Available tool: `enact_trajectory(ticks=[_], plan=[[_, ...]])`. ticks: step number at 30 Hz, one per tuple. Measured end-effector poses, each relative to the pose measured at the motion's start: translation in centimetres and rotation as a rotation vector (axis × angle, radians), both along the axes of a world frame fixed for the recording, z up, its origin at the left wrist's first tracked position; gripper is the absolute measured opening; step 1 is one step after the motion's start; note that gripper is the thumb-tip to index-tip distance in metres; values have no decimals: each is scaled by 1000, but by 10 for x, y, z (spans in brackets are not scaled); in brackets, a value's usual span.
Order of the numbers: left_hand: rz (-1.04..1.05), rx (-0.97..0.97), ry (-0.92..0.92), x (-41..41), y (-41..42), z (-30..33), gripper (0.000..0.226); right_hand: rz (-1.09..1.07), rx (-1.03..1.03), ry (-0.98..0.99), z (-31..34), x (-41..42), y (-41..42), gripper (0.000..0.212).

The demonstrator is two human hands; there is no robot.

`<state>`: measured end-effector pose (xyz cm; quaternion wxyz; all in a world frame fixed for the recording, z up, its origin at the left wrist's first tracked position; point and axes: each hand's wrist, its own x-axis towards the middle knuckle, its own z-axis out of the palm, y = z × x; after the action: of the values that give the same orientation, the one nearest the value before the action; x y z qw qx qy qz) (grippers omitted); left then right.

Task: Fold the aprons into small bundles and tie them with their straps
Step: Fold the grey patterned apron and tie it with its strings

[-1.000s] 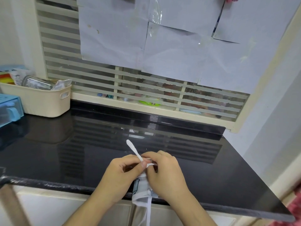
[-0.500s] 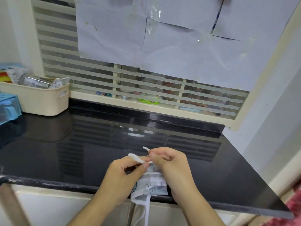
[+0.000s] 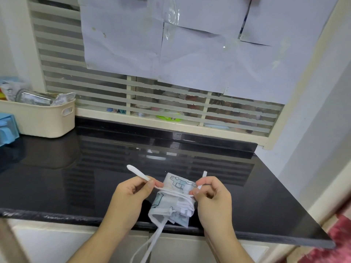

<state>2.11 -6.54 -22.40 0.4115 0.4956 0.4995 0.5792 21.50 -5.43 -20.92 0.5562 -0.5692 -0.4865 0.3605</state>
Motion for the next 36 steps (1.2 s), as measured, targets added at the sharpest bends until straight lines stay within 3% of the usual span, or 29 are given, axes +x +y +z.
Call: enact_trajectory(ticks=[5,9,14,18,21,28,32,36], plan=[[1,-21,-227,-3,5,-3,31,-23,-28,144,0,0,-2,23],[25,-7,-427,-2,5,1,40,-63,-44,267,-3,1,1,26],[-95,-17,-456,-3,4,7,27,12,-43,233,-3,1,5,38],[-162,-10,-186,0,3,6,33,124,-93,480,1,5,11,23],[-139,3,-71,5,5,3,36,177,-86,491,2,7,9,28],[-63,-105,-452,2,9,6,35,135,-133,592,-5,15,10,29],[-96,-57,-185,4,7,6,39,157,-88,532,-5,21,13,32],[-180,-11,249,14,3,13,37,263,4,585,10,21,12,31]])
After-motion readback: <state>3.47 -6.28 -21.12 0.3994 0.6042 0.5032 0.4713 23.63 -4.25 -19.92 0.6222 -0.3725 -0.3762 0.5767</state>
